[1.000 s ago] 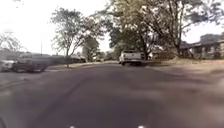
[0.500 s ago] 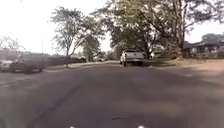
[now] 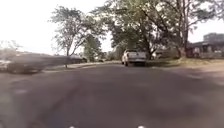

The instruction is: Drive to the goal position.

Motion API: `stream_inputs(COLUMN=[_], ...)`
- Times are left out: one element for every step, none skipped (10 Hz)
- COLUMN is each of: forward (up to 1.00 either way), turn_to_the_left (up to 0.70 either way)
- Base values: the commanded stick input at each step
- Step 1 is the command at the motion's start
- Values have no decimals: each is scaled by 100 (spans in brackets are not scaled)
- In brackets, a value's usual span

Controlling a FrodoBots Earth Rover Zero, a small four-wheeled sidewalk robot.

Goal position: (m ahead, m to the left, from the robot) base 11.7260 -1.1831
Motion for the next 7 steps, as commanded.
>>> stream_inputs(forward=[100, 100, 100, 100, 100, 100, 100], turn_to_the_left=[-1, -1, -1, -1, -1, -1, -1])
